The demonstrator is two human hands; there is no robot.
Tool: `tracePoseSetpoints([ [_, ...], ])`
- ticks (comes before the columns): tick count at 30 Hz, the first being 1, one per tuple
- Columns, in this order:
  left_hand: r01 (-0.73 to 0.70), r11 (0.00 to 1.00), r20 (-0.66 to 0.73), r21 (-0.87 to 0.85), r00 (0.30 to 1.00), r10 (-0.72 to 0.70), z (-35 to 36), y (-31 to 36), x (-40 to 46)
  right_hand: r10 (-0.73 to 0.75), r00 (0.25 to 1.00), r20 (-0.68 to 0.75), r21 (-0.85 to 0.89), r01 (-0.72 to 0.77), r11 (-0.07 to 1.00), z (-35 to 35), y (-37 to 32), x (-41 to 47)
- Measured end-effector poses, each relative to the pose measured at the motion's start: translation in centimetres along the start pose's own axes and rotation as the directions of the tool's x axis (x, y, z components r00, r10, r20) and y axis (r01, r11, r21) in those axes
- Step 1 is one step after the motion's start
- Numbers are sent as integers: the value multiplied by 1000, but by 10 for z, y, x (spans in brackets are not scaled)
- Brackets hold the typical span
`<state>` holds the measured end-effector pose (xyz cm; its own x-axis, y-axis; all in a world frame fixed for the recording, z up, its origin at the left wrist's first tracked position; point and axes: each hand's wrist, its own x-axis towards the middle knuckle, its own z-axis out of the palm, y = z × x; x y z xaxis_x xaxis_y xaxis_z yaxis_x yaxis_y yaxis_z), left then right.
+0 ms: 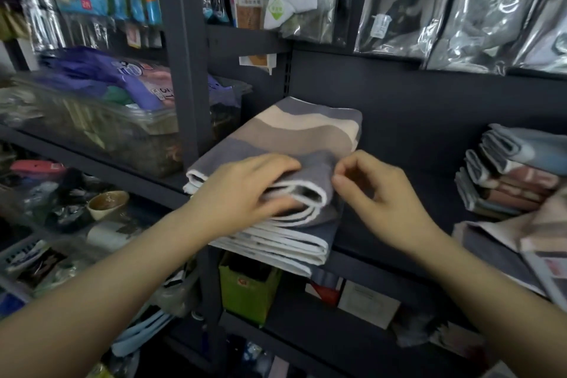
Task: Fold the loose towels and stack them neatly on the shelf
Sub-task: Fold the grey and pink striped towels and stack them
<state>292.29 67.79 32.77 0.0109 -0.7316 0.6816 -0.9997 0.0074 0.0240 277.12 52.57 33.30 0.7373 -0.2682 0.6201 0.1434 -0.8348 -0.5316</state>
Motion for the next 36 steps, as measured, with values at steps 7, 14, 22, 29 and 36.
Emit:
tracePoseSetpoints([
  [7,193,949,-303,-249,915,-265,1,12,21,-183,975,130,-250,210,945,12,1,-33],
  [14,-144,983,32,109,989,142,14,14,10,-208,974,-85,-138,195,971,-6,-17,-32],
  [22,-61,984,80,170,996,48,4,-7,-14,-19,999,-31,-428,4,904,15,-30,-15],
  [29,415,905,-324,-97,846,-423,8,-33,-49,5,999,-44,-373,-21,928,12,-31,-6],
  [36,625,679,-357,-385,578,-734,7,-29,-56,92,995,-43,-289,-100,952,11,-34,8],
])
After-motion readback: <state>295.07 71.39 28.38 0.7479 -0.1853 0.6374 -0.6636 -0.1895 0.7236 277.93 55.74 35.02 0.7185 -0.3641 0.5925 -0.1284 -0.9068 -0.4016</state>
